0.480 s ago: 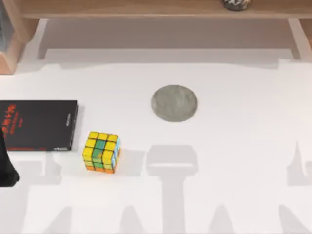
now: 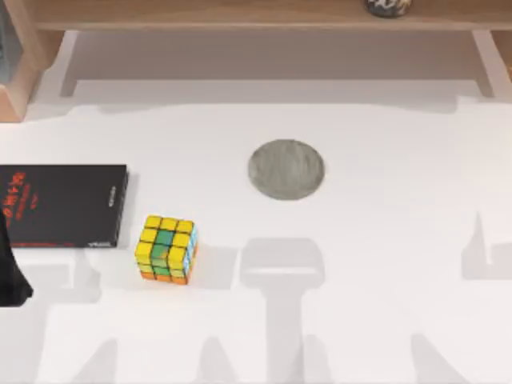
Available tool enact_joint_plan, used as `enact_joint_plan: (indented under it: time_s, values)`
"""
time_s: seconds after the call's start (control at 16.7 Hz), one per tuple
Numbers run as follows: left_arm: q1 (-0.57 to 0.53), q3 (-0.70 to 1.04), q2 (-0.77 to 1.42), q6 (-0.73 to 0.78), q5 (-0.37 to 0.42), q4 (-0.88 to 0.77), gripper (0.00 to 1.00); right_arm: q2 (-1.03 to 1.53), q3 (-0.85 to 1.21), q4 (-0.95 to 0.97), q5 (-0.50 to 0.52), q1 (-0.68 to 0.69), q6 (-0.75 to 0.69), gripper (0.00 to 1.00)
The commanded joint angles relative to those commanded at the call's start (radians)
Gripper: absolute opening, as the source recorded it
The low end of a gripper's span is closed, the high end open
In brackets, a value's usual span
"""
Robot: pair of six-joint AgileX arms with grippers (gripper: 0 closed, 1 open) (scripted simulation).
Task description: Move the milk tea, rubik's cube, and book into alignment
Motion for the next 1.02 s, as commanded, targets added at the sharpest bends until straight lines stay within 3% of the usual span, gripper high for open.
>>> enact_joint_plan:
  time_s: [1.02]
  values:
    - [0.0,0.0,0.0,0.0,0.0,0.0,1.0,1.556,0.877,0.627,0.365,0.335,0.004,1.0]
